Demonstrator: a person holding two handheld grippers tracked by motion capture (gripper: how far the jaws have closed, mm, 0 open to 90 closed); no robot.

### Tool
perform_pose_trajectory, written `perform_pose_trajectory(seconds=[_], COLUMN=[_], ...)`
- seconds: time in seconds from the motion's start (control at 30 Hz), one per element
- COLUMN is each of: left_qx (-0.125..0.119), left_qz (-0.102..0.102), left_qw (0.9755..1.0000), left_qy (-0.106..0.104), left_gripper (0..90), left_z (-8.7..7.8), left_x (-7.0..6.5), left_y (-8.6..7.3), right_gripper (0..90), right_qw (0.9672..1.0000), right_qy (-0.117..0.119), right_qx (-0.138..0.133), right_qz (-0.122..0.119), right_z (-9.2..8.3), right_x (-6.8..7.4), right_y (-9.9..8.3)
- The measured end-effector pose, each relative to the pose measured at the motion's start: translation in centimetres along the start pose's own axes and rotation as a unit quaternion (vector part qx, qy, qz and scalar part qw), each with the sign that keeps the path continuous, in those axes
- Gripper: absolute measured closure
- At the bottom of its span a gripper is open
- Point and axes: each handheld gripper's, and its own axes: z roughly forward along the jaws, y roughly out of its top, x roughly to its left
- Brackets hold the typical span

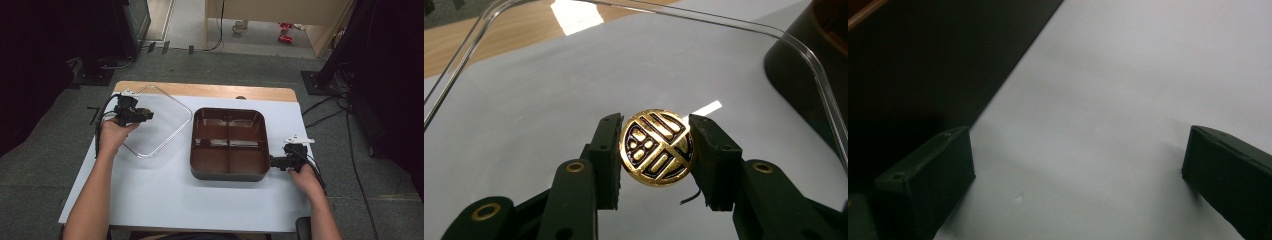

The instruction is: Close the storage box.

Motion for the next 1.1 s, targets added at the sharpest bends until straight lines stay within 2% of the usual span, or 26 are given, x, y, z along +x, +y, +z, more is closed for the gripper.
perform_pose_trajectory(seconds=[0.13, 0.33, 0.5, 0.73, 0.83, 0.93, 1.1], left_qx=[-0.01, -0.025, -0.029, -0.025, -0.025, -0.022, -0.015], left_qz=[0.0, 0.021, 0.045, 0.079, 0.088, 0.103, 0.116], left_qw=[0.9999, 0.9991, 0.9975, 0.9943, 0.9929, 0.9902, 0.9864], left_qy=[-0.009, -0.026, -0.047, -0.067, -0.077, -0.091, -0.115], left_gripper=[59.6, 59.5, 59.5, 59.5, 59.5, 59.6, 59.6], left_z=[-1.1, -2.4, -2.7, -2.0, -1.3, -0.6, 0.9], left_x=[-0.7, -2.4, -4.1, -7.0, -8.1, -9.3, -11.0], left_y=[0.5, 1.7, 2.6, 3.5, 3.8, 4.0, 4.2], right_gripper=[0.0, 0.0, 0.0, 0.0, 0.0, 0.0, 0.0], right_qw=[1.0, 1.0, 1.0, 1.0, 1.0, 1.0, 1.0], right_qy=[0.0, 0.001, 0.001, 0.001, 0.001, 0.0, 0.0], right_qx=[0.0, 0.001, 0.001, 0.001, 0.001, 0.001, 0.001], right_qz=[0.0, 0.0, 0.001, 0.001, 0.001, 0.001, 0.001], right_z=[0.0, 0.0, 0.0, 0.0, 0.0, 0.0, 0.0], right_x=[0.0, 0.0, 0.0, 0.0, 0.0, 0.0, 0.0], right_y=[0.0, 0.0, 0.0, 0.0, 0.0, 0.0, 0.0])
